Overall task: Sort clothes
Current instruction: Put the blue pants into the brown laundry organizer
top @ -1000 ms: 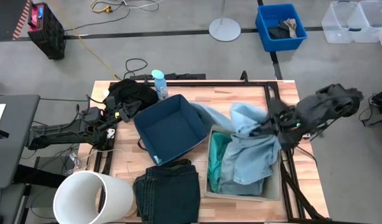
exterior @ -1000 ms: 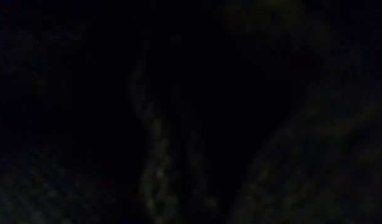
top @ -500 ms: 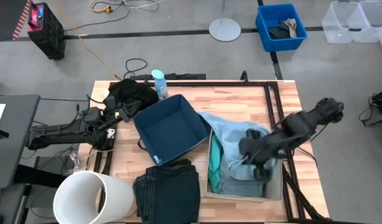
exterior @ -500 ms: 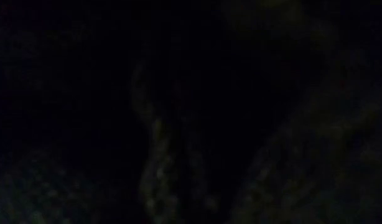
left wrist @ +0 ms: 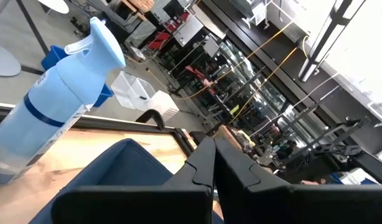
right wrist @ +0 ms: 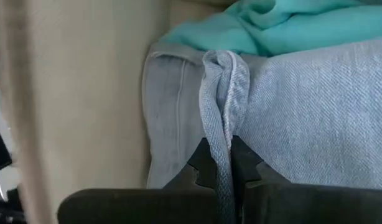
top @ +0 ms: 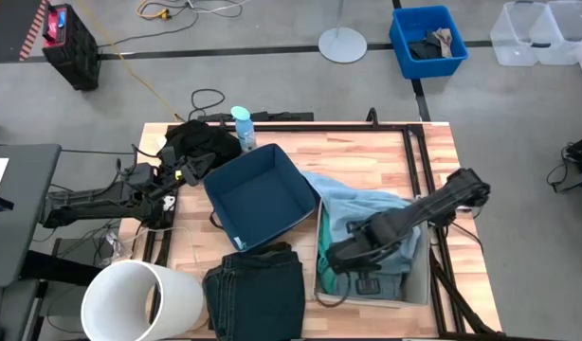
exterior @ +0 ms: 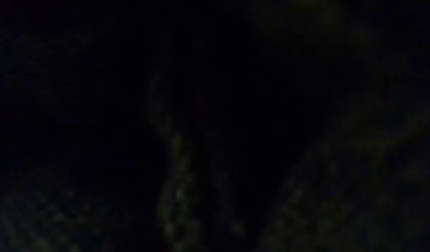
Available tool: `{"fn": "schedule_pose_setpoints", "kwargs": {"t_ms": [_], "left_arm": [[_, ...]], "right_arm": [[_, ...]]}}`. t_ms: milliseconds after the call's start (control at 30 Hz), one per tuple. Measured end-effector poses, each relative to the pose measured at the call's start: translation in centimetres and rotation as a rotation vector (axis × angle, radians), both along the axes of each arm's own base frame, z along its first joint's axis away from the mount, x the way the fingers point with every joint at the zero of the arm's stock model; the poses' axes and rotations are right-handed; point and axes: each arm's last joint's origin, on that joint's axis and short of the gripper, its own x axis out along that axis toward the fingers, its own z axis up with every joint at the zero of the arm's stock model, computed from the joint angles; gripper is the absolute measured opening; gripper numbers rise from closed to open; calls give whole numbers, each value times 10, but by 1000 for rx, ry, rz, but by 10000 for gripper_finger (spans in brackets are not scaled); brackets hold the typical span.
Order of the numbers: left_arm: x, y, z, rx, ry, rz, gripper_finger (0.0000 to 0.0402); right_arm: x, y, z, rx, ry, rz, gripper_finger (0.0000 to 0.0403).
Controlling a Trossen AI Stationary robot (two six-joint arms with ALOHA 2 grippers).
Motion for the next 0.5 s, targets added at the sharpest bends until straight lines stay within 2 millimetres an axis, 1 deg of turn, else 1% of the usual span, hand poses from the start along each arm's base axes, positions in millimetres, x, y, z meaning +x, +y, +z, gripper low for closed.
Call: {"fn": "schedule_pose_setpoints", "kwargs": {"t_ms": [133, 300, 400, 500], "left_arm": [[0, 0, 0, 0, 0, 0, 0], [0, 0, 0, -1, 0, -1, 0], [0, 0, 0, -1, -1, 0, 0], [0, 0, 0, 0, 1, 0, 0]], "right_arm": [[14, 0, -13, 3, 5, -7, 17], [22, 5, -24, -3, 12, -5, 22], [23, 5, -25, -26, 0, -26, 36], [18, 4, -17, -53, -33, -93, 62]]}}
